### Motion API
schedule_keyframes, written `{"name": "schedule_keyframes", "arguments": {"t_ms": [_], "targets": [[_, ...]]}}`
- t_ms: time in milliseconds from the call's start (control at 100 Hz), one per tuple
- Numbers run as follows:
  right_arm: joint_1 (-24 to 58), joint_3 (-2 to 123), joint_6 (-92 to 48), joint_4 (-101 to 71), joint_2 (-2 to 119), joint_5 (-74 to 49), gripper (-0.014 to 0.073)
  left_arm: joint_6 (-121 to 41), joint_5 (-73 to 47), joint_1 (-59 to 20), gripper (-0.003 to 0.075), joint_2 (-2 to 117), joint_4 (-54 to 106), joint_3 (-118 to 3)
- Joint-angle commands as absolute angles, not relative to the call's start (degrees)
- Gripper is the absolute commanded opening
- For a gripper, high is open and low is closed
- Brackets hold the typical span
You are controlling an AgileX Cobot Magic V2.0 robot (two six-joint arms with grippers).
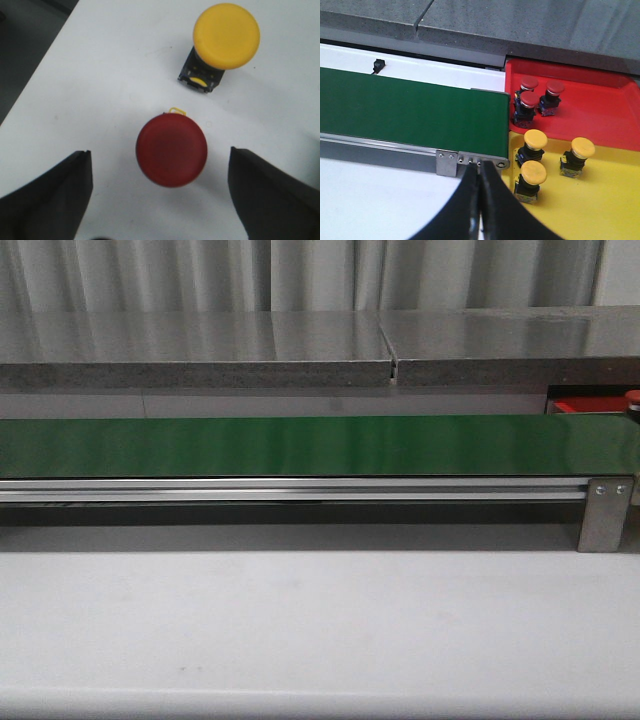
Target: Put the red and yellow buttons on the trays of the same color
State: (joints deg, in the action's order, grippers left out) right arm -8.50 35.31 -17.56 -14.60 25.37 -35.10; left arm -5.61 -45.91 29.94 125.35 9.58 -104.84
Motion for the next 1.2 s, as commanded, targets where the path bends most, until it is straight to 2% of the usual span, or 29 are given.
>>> {"name": "schedule_keyframes", "arguments": {"t_ms": [0, 210, 310, 380, 570, 670, 950, 1190], "targets": [[-8.52, 36.80, -18.23, -15.13, 25.62, -30.77, -0.0118, -6.35, -41.71, 29.47, 0.0554, 123.43, 11.08, -107.29], [-8.52, 36.80, -18.23, -15.13, 25.62, -30.77, -0.0118, -7.19, -38.19, 29.23, 0.0550, 125.83, 12.10, -107.58], [-8.52, 36.80, -18.23, -15.13, 25.62, -30.77, -0.0118, -7.40, -37.67, 29.23, 0.0517, 126.51, 11.97, -107.58], [-8.52, 36.80, -18.23, -15.13, 25.62, -30.77, -0.0118, -7.40, -37.41, 29.23, 0.0463, 126.90, 11.97, -107.58], [-8.52, 36.80, -18.23, -15.13, 25.62, -30.77, -0.0118, -7.40, -35.80, 29.23, 0.0232, 127.14, 11.97, -107.58], [-8.52, 36.80, -18.23, -15.13, 25.62, -30.77, -0.0118, -7.40, -35.04, 29.23, 0.0167, 126.88, 11.97, -107.58], [-8.52, 36.80, -18.23, -15.13, 25.62, -30.77, -0.0118, -7.40, -35.37, 27.60, 0.0157, 123.90, 11.97, -106.69], [-8.52, 36.80, -18.23, -15.13, 25.62, -30.77, -0.0118, -7.40, -34.33, 25.86, 0.0157, 114.40, 12.08, -98.63]]}}
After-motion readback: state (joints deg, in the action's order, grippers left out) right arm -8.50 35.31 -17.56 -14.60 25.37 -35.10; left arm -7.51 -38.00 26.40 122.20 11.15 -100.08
